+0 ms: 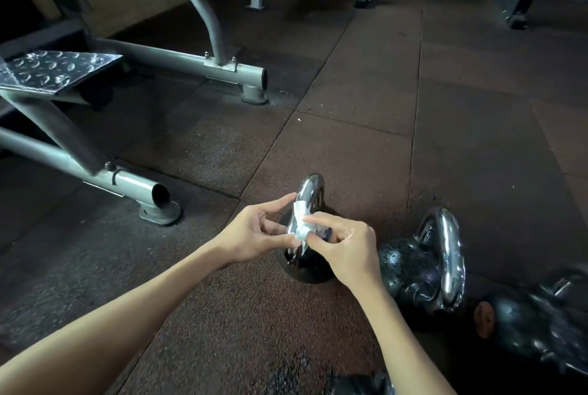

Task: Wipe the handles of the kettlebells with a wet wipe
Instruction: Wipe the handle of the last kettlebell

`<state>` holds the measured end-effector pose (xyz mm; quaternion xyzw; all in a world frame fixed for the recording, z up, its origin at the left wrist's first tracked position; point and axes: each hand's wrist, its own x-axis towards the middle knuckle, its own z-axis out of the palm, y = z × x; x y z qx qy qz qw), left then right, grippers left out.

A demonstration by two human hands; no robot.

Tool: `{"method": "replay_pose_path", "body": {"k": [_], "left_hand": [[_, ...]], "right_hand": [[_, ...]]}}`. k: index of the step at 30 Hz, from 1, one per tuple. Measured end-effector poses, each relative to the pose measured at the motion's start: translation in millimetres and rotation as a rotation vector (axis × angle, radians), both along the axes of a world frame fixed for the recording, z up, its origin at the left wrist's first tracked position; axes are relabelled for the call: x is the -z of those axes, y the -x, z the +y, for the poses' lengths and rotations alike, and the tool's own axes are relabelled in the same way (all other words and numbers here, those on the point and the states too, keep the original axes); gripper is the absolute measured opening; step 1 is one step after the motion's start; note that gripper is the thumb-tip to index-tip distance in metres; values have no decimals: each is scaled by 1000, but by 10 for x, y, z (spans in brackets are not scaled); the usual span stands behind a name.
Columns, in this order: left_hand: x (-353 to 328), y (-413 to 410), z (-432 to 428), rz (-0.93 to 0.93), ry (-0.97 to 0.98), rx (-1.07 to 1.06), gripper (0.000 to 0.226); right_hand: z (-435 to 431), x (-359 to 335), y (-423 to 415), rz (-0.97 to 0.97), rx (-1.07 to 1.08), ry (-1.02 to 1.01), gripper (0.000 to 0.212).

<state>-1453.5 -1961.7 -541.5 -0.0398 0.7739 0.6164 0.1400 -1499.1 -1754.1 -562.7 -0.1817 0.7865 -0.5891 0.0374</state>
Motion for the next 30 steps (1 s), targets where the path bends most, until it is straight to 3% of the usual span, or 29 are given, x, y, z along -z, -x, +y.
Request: {"method": "replay_pose_path", "body": {"k": [3, 8, 19, 26, 30], "left_hand": [[-10, 14, 7, -37, -1, -25, 97], [-28, 43, 36, -7, -35, -21, 57], [-44, 37, 30, 30, -6, -18, 43], [-73, 20, 16, 50, 41, -1, 40], [-78, 17, 34, 57, 57, 4, 35]], "right_hand": [[-15, -30, 69, -2, 61, 6, 30], [-6, -31, 3, -22, 73, 8, 30], [-13, 166, -347, -35, 119, -62, 28], [-14, 303, -359, -42, 59, -258, 35], [17, 260, -355, 3, 39, -216, 29]]}}
